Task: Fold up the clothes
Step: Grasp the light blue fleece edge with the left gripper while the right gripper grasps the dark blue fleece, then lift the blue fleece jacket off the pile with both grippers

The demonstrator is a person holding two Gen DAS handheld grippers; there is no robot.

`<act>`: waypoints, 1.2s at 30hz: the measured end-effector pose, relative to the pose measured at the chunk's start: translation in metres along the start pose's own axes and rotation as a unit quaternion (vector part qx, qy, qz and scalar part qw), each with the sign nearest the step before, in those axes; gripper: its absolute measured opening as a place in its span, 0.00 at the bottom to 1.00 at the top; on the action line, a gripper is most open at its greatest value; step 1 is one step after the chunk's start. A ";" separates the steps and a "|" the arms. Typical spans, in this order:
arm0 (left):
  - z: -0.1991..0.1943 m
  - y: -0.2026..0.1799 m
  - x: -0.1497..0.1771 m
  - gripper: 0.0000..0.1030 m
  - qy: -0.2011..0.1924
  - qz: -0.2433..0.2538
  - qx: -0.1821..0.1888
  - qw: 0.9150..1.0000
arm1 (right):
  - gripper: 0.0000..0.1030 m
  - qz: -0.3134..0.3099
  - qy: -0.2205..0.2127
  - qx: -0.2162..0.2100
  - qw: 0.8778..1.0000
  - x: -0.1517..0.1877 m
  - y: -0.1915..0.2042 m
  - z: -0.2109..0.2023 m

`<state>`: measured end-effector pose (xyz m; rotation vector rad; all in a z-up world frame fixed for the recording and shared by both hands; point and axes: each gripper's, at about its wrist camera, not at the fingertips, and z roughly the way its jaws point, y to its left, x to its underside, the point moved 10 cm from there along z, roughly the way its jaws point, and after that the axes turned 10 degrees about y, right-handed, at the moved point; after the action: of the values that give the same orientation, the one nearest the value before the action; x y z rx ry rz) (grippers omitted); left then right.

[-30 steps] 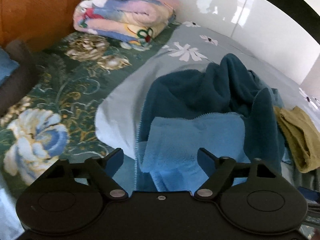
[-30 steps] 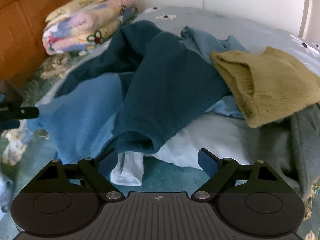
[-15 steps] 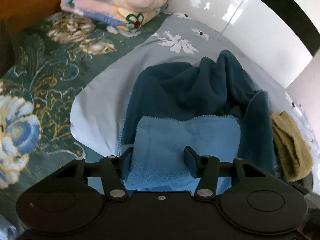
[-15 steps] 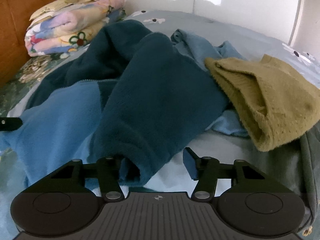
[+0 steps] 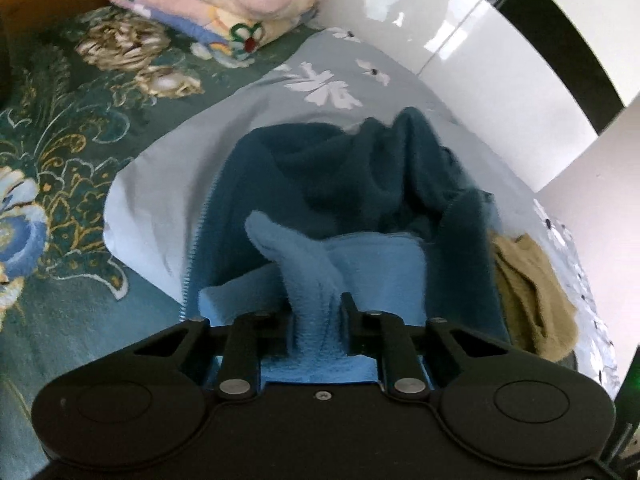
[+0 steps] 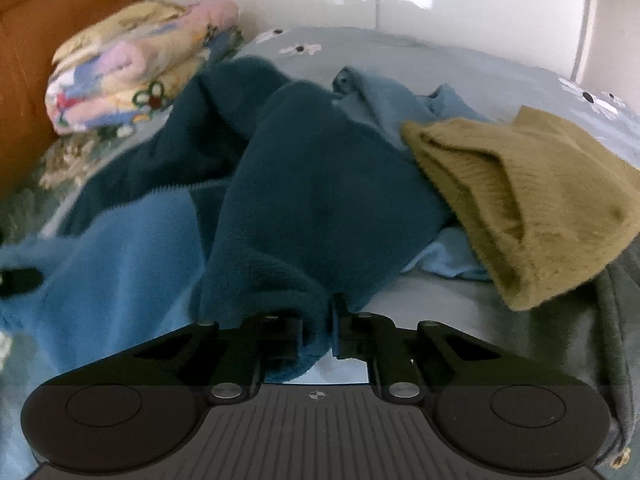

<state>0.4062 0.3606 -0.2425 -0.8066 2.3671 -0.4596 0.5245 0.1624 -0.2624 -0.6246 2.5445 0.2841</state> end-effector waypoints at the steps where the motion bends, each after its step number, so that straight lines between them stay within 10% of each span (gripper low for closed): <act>1: -0.004 -0.006 0.003 0.16 -0.001 0.003 0.004 1.000 | 0.08 0.004 -0.007 0.000 1.000 -0.003 -0.003 -0.006; 19: -0.120 -0.095 0.098 0.07 0.004 -0.028 0.065 0.998 | 0.06 0.082 -0.079 -0.073 0.991 -0.018 -0.067 -0.141; 36: -0.174 -0.181 0.246 0.06 0.090 0.026 0.063 0.994 | 0.06 0.091 -0.036 -0.070 0.993 0.086 -0.139 -0.228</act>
<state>0.2177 0.0887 -0.1241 -0.6675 2.4874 -0.6777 0.4294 -0.0624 -0.1237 -0.4244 2.5307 0.5430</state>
